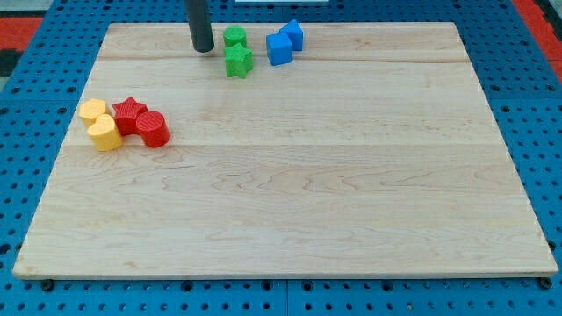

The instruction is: Push the blue cube towards the right of the board

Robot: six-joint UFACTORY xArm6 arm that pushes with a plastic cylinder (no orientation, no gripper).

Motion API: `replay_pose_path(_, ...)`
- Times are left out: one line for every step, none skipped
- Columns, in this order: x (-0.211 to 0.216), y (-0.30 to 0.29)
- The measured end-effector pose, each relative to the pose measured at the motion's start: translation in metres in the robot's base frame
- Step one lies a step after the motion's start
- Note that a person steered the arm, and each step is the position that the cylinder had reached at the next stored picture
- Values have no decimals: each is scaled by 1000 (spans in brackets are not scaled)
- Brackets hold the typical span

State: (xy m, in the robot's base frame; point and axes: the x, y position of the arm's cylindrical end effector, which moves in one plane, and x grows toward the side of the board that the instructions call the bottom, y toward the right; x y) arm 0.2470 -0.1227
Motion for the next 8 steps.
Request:
replay_pose_path(-20, -1)
replay_pose_path(-31, 4)
replay_pose_path(-29, 30)
replay_pose_path(-29, 47)
replay_pose_path(-28, 67)
replay_pose_path(-21, 87)
replay_pose_path(-11, 106)
replay_pose_path(-6, 121)
